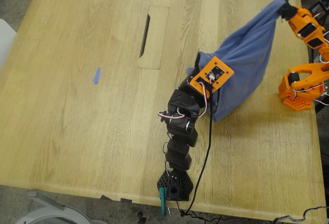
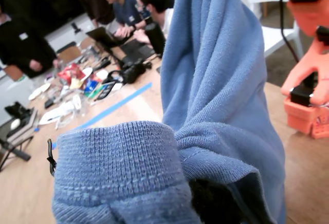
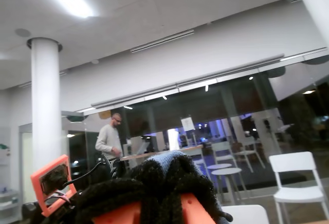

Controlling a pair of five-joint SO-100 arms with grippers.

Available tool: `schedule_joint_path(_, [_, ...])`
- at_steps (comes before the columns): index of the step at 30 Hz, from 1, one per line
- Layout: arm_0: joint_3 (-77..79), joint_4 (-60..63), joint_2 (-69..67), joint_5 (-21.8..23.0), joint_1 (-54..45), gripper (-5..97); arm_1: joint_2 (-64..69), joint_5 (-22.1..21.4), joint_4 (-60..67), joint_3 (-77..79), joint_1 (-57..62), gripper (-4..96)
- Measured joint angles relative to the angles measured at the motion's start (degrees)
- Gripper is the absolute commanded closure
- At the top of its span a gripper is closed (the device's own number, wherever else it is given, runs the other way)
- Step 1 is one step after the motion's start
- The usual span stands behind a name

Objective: Fold a T-shirt

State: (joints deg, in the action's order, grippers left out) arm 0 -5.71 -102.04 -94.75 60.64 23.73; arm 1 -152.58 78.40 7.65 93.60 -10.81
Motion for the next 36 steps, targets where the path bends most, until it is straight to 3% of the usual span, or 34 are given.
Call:
schedule_joint_path(15, [0.00, 0.00, -3.25, -0.26, 15.47, 92, 0.35, 1.14, 4.13, -0.62, -19.07, 91.1])
schedule_joint_path(29, [0.35, 0.70, -5.89, -0.26, 29.71, 92, 8.53, 2.11, 9.67, -11.07, -28.12, 91.1])
schedule_joint_path(36, [7.29, 9.67, -8.35, -0.18, 31.90, 92, 14.24, 2.90, 11.87, -20.30, -28.04, 91.1])
